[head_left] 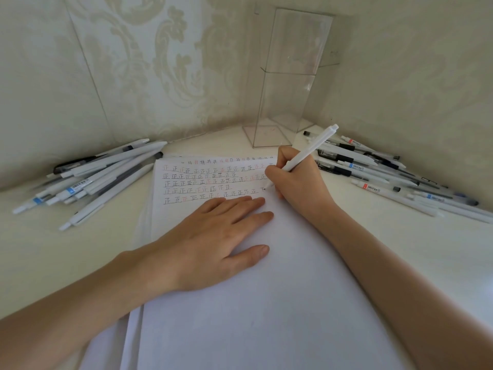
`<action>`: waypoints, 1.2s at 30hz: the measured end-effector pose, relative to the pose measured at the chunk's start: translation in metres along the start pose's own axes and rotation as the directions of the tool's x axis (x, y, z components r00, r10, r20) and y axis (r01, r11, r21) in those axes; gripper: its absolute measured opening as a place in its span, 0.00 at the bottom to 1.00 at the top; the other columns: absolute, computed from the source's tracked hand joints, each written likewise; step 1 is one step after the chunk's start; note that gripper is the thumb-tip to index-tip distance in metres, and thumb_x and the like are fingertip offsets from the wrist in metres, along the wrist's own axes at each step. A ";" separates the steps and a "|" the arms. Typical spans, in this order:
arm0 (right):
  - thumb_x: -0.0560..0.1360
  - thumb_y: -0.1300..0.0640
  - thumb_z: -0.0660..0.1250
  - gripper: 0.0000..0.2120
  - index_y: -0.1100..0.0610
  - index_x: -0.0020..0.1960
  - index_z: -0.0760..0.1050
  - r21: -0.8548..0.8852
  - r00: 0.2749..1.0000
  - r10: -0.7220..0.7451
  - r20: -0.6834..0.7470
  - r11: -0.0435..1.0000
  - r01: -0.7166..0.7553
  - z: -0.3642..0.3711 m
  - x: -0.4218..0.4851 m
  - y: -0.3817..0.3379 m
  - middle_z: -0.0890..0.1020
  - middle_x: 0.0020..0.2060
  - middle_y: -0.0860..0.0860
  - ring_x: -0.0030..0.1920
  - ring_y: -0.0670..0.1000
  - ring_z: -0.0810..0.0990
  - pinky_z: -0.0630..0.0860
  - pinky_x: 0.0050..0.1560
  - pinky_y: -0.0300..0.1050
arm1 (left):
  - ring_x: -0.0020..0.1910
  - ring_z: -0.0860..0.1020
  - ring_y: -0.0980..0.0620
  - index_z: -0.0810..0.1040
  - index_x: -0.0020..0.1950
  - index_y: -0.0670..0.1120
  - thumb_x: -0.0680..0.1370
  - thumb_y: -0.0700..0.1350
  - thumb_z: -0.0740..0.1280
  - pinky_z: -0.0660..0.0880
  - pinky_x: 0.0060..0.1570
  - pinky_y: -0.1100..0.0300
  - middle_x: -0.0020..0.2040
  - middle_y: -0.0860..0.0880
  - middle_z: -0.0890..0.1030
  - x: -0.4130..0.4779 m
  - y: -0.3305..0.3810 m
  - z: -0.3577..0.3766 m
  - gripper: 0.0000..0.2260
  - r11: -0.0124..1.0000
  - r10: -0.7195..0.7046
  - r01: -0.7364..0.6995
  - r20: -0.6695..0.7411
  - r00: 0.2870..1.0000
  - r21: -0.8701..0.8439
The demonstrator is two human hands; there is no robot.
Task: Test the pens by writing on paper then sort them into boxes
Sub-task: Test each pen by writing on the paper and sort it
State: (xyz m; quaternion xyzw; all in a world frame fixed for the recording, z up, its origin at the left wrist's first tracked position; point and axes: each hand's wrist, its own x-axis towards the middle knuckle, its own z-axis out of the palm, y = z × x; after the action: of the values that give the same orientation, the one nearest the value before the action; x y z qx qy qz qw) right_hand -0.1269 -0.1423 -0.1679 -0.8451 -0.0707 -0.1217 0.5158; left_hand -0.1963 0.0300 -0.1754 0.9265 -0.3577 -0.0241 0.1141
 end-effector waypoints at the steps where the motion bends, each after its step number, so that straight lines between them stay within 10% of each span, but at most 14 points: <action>1: 0.70 0.67 0.63 0.11 0.59 0.34 0.62 0.011 1.000 0.004 0.008 1.000 -0.004 -0.001 -0.001 -0.001 0.67 0.24 0.54 0.21 0.45 0.66 0.62 0.23 0.36 | 0.72 0.40 0.63 0.48 0.75 0.59 0.73 0.65 0.40 0.37 0.68 0.67 0.76 0.59 0.45 0.000 0.000 0.000 0.30 1.000 0.003 -0.003 -0.004 1.000 -0.001; 20: 0.73 0.62 0.66 0.13 0.57 0.35 0.63 0.012 1.000 -0.011 0.018 1.000 0.011 -0.002 -0.002 -0.001 0.69 0.24 0.50 0.24 0.42 0.65 0.63 0.27 0.32 | 0.71 0.41 0.67 0.50 0.74 0.59 0.73 0.66 0.42 0.37 0.66 0.70 0.75 0.61 0.46 0.001 -0.003 0.003 0.30 0.999 0.027 -0.028 -0.032 0.999 -0.036; 28: 0.75 0.69 0.64 0.14 0.52 0.54 0.76 0.012 0.972 -0.151 0.180 0.988 0.151 -0.004 -0.006 -0.002 0.82 0.44 0.49 0.47 0.47 0.79 0.74 0.47 0.39 | 0.57 0.66 0.69 0.57 0.63 0.63 0.69 0.68 0.60 0.58 0.53 0.81 0.55 0.65 0.71 -0.003 -0.006 0.001 0.26 0.921 -0.185 0.060 -0.297 0.937 -0.384; 36: 0.75 0.61 0.68 0.09 0.52 0.53 0.79 0.232 0.951 -0.138 0.277 0.970 0.073 0.001 -0.010 -0.009 0.81 0.41 0.58 0.42 0.46 0.76 0.71 0.48 0.41 | 0.57 0.72 0.64 0.69 0.63 0.59 0.68 0.63 0.68 0.63 0.56 0.74 0.56 0.60 0.76 -0.002 -0.009 0.000 0.26 0.914 -0.011 -0.110 -0.296 0.955 -0.392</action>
State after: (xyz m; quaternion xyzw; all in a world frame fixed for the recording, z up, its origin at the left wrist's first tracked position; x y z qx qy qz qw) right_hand -0.1389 -0.1375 -0.1639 -0.7867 -0.2039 -0.0149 0.5825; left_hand -0.1917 0.0384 -0.1773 0.8668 -0.3477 0.0423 0.3548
